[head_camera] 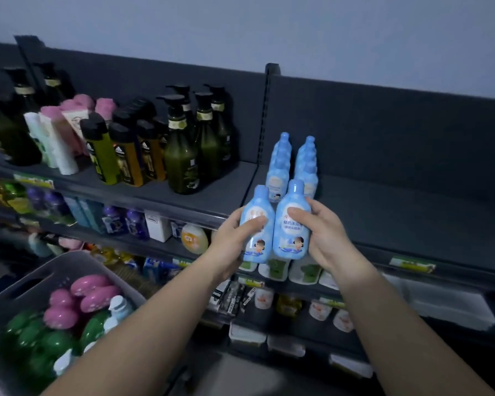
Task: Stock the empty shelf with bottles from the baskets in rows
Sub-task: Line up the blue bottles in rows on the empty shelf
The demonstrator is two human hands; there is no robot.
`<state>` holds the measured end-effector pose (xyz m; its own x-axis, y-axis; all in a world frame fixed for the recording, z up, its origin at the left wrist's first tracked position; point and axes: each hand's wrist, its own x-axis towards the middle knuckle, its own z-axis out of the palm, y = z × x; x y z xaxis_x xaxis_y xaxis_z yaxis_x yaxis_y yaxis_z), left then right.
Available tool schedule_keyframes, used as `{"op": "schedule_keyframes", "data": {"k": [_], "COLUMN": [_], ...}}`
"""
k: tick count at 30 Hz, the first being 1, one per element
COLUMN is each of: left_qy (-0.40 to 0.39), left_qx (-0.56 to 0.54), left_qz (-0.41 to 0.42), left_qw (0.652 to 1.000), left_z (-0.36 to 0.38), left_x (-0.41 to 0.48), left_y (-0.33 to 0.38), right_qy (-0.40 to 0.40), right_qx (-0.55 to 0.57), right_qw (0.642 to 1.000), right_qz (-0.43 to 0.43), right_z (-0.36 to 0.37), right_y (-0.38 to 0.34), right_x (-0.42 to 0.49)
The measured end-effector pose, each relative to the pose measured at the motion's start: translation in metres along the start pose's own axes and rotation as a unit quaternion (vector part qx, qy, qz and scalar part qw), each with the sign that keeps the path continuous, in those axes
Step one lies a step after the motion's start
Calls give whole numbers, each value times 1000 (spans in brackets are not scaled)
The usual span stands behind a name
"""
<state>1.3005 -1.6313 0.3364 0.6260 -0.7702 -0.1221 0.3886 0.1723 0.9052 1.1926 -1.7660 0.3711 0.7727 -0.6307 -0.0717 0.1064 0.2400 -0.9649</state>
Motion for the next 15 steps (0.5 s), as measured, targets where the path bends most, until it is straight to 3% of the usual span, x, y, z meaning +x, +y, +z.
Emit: {"op": "schedule_keyframes", "data": {"k": [7,15], "left_qy": [-48,-77], "left_qx": [94,159], "left_qz": [41,65], "left_qw": [994,982], "left_z": [46,37], "left_x": [38,99], "left_y": [-9,-4], "right_qy": [39,-9], "right_qx": [25,72], "right_qw": [998,996], "right_qz": [-38,-59], "right_z": [-50,-68], "right_y": [-12,-11], "right_x": [8,49]}}
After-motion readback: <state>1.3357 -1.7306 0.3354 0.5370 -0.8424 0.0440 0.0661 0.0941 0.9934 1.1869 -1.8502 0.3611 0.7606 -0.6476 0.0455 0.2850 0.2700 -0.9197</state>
